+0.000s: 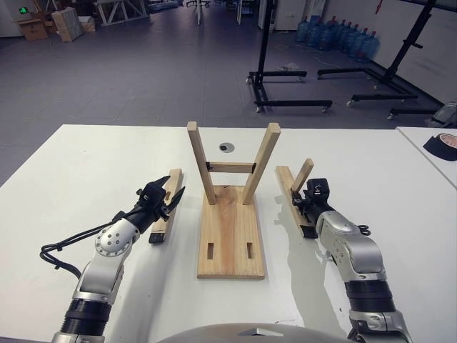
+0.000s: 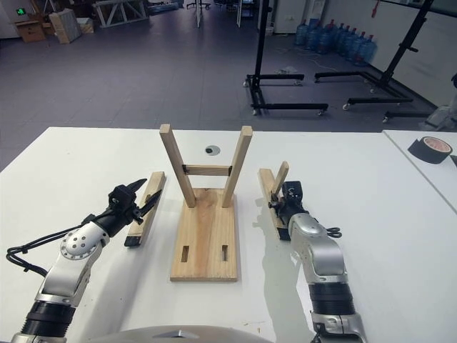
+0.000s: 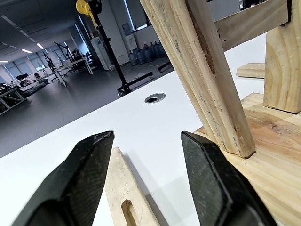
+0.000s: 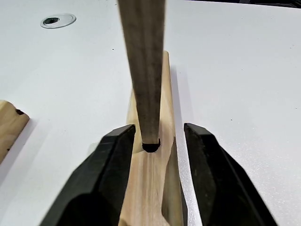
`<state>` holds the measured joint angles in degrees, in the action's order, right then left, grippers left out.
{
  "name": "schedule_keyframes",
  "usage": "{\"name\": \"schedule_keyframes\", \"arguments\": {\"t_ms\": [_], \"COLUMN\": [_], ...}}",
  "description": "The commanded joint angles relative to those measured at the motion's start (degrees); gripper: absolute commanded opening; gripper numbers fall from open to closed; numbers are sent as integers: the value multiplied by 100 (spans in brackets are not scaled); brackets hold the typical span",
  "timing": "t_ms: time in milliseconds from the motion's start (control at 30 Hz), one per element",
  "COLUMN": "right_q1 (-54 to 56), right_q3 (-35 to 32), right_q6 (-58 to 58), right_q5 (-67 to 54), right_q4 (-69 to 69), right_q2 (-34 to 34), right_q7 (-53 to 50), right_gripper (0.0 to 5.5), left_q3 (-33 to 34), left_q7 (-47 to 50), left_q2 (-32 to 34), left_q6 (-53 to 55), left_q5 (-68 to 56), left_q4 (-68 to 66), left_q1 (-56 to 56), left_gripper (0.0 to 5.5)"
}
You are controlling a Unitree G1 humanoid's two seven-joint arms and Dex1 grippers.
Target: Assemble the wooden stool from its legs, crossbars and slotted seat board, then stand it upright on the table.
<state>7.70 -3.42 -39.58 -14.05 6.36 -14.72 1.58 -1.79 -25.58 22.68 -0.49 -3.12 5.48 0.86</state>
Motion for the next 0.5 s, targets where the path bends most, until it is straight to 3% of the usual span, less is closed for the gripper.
{"name": "schedule_keyframes", "arguments": {"t_ms": [33, 133, 500], "right_q1": [122, 281, 1548], "right_q3": [-137, -176, -825], "right_q6": [20, 28, -716], "right_q5": [63, 119, -284], "right_q4": [121, 373, 1270], "right_q2": [32, -55, -46], "right_q7": [6, 82, -28], "right_gripper": [251, 290, 290], "left_q3": [-6, 1, 10], "left_q7": [16, 23, -72], "left_q2": [-10, -5, 50], "left_q6": [-25, -41, -117], "left_q5": [53, 59, 21], "left_q4": [18, 11, -24], "left_q1": [-116, -120, -142], "left_gripper": [258, 258, 258]}}
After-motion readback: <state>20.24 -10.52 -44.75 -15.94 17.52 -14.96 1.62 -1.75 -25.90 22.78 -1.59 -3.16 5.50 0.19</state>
